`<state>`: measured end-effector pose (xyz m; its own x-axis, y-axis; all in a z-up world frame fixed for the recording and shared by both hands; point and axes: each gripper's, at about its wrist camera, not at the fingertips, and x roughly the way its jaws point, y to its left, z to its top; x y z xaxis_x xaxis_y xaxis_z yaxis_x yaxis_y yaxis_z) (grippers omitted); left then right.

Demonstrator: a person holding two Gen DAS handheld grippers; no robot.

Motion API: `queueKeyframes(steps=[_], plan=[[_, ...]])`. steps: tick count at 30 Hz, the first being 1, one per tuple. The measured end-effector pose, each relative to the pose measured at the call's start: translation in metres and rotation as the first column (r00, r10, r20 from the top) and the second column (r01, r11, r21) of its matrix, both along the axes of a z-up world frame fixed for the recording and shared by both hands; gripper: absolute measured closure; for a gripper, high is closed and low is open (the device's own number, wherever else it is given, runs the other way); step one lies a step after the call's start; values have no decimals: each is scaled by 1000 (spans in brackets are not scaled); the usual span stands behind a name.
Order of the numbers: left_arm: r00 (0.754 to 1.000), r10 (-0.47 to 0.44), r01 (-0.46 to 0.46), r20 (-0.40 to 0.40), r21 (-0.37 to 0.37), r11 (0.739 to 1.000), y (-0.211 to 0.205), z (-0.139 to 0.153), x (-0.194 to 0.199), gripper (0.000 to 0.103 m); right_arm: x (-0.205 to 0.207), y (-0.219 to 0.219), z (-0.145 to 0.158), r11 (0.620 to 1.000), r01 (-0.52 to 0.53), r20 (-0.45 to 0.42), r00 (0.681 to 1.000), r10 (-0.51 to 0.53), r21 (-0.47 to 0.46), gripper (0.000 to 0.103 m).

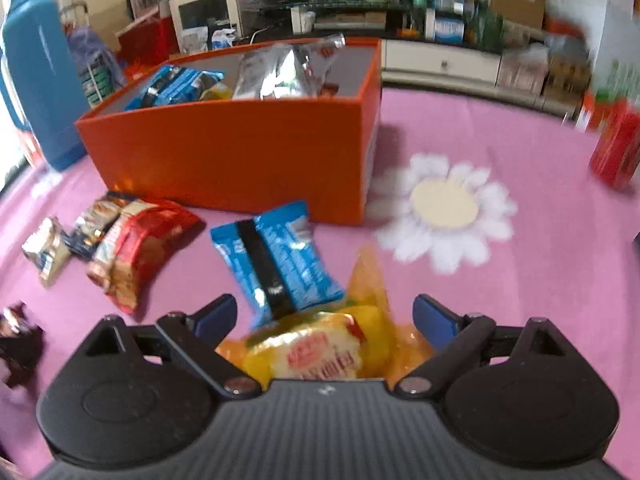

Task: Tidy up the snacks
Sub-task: 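Grasp brown cookie pack with the left tool, then grasp yellow bread bag with right tool while left regrips cookie pack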

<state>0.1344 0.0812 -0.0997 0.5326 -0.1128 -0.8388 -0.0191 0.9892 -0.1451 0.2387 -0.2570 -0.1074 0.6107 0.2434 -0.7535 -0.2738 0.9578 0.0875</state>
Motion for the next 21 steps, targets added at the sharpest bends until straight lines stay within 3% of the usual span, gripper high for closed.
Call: queueKeyframes(steps=[9,13,15,17,21], plan=[[1000,3,-3,-4,-13,1000,3,0,-2,67,-54,8,7,995,29,18,999,-30,93,10],[1000,8,-8,0,-22,1000,4,0,-3,65,-82,-3,29,984,172,90,980,-176,51,10],[1000,8,-8,2,-22,1000,3,1,-3,64,-94,-10,34,965,230,21,972,-234,125,10],[1000,7,-7,2,-28,1000,4,1,-3,64,-96,-9,29,954,215,-80,976,-202,210,10],[1000,9,-9,6,-38,999,6,3,-5,62,-71,6,12,956,209,-155,972,-179,206,10]])
